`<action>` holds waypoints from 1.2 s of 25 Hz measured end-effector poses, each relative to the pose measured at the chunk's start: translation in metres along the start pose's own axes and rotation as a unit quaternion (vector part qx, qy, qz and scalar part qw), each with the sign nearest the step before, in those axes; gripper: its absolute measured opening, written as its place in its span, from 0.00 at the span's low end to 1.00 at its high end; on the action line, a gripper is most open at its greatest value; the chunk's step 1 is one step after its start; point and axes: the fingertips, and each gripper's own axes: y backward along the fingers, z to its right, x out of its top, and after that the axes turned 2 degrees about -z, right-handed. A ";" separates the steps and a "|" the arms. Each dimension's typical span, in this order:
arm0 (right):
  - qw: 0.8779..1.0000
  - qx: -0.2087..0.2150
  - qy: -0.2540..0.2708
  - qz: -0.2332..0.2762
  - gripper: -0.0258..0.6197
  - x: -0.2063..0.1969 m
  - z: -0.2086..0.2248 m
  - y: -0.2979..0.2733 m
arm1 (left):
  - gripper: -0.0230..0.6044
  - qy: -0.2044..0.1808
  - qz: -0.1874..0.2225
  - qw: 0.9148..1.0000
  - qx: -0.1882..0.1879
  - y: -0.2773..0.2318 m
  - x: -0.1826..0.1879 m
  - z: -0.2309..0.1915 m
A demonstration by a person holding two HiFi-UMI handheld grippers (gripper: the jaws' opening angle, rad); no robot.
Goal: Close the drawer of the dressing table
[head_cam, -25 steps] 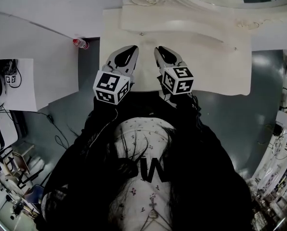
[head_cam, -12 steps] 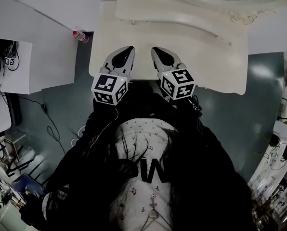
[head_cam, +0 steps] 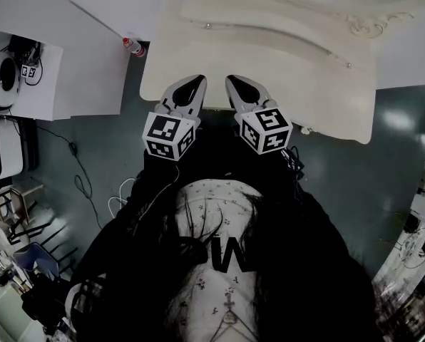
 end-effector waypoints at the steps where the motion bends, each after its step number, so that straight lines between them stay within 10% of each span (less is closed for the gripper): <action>1: 1.000 0.002 0.001 -0.001 0.06 -0.001 -0.003 0.000 | 0.04 0.000 0.000 1.000 0.001 0.003 0.000 0.000; 14: 1.000 -0.029 -0.005 0.009 0.05 -0.013 -0.039 -0.007 | 0.04 -0.037 -0.004 0.999 -0.013 0.052 -0.011 -0.011; 30: 0.999 -0.049 -0.011 -0.009 0.05 -0.090 -0.219 -0.015 | 0.04 -0.025 -0.018 0.999 -0.044 0.216 -0.075 -0.067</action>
